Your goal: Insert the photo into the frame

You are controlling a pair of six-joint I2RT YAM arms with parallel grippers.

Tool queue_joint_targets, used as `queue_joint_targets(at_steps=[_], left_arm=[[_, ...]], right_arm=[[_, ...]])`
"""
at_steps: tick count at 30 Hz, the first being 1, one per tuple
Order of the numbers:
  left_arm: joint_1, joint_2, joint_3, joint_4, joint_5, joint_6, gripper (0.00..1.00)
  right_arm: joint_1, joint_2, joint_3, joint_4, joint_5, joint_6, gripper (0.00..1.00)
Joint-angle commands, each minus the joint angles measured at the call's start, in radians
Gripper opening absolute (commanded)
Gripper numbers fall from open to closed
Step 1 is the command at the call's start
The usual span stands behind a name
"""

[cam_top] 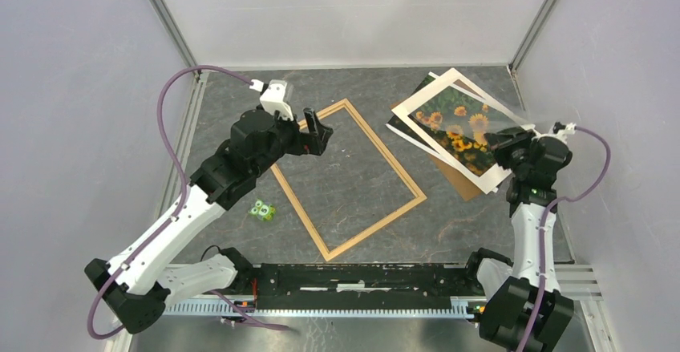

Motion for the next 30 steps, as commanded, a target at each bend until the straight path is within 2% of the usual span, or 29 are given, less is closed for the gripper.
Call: queue_joint_targets(at_steps=[1,4,7,9,11,12,13,16,22,27,30], left_arm=[[0.026,0.064,-0.012,0.071,0.150,-0.101,1.00],[0.036,0.169,0.006,0.090,0.290,-0.217,1.00],[0.040,0.342,0.067,0.164,0.523,-0.437,1.00],[0.038,0.472,0.086,0.308,0.684,-0.650,1.00],[0.017,0.604,0.055,0.606,0.798,-0.944,1.00],[0.000,0.667,0.048,0.764,0.810,-1.074,1.00],[-0.022,0.713,0.057,0.837,0.799,-1.159,1.00],[-0.066,0.838,0.102,0.938,0.708,-1.331,1.00],[-0.137,1.021,0.194,0.981,0.527,-1.585,1.00],[-0.181,1.189,0.342,0.948,0.531,-1.795,1.00],[-0.191,1.243,0.400,0.913,0.530,-1.837,1.00]], right_arm=[[0.018,0.015,0.132,-0.002,-0.044,0.062,0.00],[0.020,0.009,0.133,0.006,-0.064,0.099,0.00],[0.020,0.009,0.131,0.036,-0.083,0.107,0.00],[0.020,0.006,0.121,0.037,-0.091,0.102,0.00],[0.020,-0.004,0.090,0.054,-0.091,0.109,0.00],[0.020,-0.008,0.075,0.060,-0.091,0.111,0.00],[0.020,-0.014,0.058,0.067,-0.089,0.113,0.00],[0.020,-0.031,0.008,0.085,-0.084,0.113,0.00],[0.020,-0.073,-0.074,0.126,-0.075,0.085,0.00],[0.020,-0.110,-0.120,0.125,-0.070,0.040,0.00],[0.020,-0.134,-0.134,0.124,-0.071,0.031,0.00]])
